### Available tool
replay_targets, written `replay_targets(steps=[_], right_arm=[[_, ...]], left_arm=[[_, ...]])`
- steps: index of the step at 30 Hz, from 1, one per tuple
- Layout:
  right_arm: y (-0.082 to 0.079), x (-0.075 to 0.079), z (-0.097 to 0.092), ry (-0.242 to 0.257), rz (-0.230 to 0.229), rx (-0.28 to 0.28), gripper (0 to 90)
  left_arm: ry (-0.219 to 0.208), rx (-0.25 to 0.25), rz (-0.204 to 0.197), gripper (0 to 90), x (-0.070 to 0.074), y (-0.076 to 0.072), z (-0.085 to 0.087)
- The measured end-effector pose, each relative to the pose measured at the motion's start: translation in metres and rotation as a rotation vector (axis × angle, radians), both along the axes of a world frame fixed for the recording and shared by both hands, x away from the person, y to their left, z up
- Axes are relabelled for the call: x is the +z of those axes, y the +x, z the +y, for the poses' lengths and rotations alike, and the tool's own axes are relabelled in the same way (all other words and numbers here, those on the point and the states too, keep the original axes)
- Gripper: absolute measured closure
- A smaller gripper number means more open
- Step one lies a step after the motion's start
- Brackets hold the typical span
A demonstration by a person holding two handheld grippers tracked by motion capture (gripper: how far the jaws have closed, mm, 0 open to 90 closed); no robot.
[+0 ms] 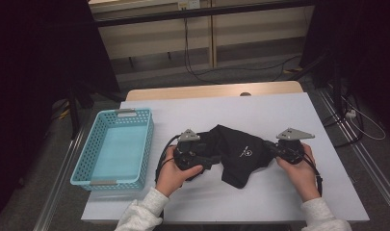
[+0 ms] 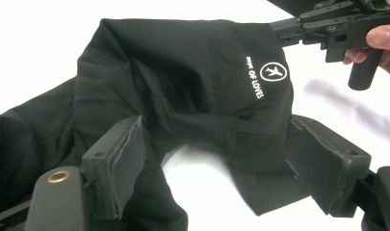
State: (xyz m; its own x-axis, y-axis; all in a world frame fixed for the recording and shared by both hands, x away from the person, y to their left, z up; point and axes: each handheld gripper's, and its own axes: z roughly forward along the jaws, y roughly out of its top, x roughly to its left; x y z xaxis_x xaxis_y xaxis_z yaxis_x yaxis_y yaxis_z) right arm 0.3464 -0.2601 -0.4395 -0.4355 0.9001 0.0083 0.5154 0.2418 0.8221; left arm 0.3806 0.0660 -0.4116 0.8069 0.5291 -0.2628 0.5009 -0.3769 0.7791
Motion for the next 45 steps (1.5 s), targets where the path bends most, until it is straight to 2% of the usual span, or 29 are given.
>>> replay_targets(steps=[1, 3, 6, 9, 11, 13, 17, 21, 23, 25, 26, 27, 29, 30, 32, 35, 37, 39, 42, 45], right_arm=[[-0.001, -0.001, 0.001, -0.008, 0.001, 0.007, 87.2], [-0.003, 0.000, 0.006, -0.048, 0.003, 0.023, 77.5], [-0.010, 0.007, 0.015, -0.076, -0.029, 0.072, 70.9], [-0.017, 0.018, 0.024, -0.063, -0.068, 0.132, 65.4], [-0.022, 0.022, 0.032, -0.057, -0.077, 0.167, 60.5], [-0.027, 0.022, 0.044, -0.035, -0.060, 0.224, 59.6], [-0.031, 0.014, 0.069, -0.003, 0.024, 0.333, 58.9], [-0.032, 0.001, 0.087, -0.074, 0.068, 0.380, 54.3], [-0.030, -0.005, 0.090, -0.123, 0.082, 0.380, 50.5], [-0.028, -0.011, 0.090, -0.139, 0.101, 0.368, 52.0], [-0.027, -0.013, 0.089, -0.119, 0.101, 0.364, 59.8], [-0.027, -0.013, 0.087, -0.105, 0.107, 0.366, 72.1], [-0.026, -0.012, 0.086, -0.112, 0.102, 0.365, 83.0], [-0.026, -0.011, 0.086, -0.104, 0.102, 0.359, 86.7], [-0.024, -0.005, 0.083, -0.075, 0.088, 0.347, 87.5], [-0.022, 0.009, 0.071, 0.024, 0.061, 0.316, 89.2], [-0.022, 0.019, 0.059, 0.042, 0.027, 0.277, 89.6], [-0.020, 0.025, 0.044, 0.060, -0.008, 0.216, 89.8], [-0.016, 0.026, 0.021, 0.090, -0.039, 0.116, 89.8], [-0.013, 0.022, 0.004, 0.088, -0.052, 0.034, 89.9]], left_arm=[[0.001, -0.001, 0.000, 21.4, -0.001, 0.000, 0.000], [0.008, 0.001, -0.004, 21.0, -0.001, 0.001, 0.001], [-0.001, 0.012, -0.009, 19.1, 0.000, 0.002, 0.003], [0.003, 0.017, -0.010, 18.9, -0.001, 0.003, 0.004], [0.003, 0.020, -0.010, 18.8, -0.001, 0.004, 0.005], [0.005, 0.024, -0.011, 18.6, -0.001, 0.004, 0.005], [0.001, 0.028, -0.012, 18.4, 0.000, 0.004, 0.007], [0.001, 0.033, -0.009, 18.4, 0.000, 0.005, 0.008], [0.005, 0.028, -0.010, 18.4, -0.001, 0.005, 0.009], [0.005, 0.033, -0.006, 18.4, -0.002, 0.006, 0.009], [0.005, 0.035, -0.007, 18.3, -0.002, 0.006, 0.009], [0.009, 0.031, -0.008, 18.3, -0.002, 0.006, 0.009], [0.009, 0.030, -0.007, 18.3, -0.003, 0.005, 0.008], [0.004, 0.032, -0.004, 18.3, -0.003, 0.005, 0.007], [0.010, 0.028, -0.006, 18.3, -0.003, 0.005, 0.007], [0.018, 0.024, -0.003, 18.3, -0.005, 0.005, 0.006], [0.019, 0.016, -0.004, 18.3, -0.006, 0.004, 0.004], [0.027, 0.003, -0.002, 18.3, -0.008, 0.002, 0.001], [0.024, -0.008, -0.004, 18.1, -0.011, 0.000, -0.005], [0.039, -0.034, -0.015, 17.3, -0.014, -0.003, -0.012]])
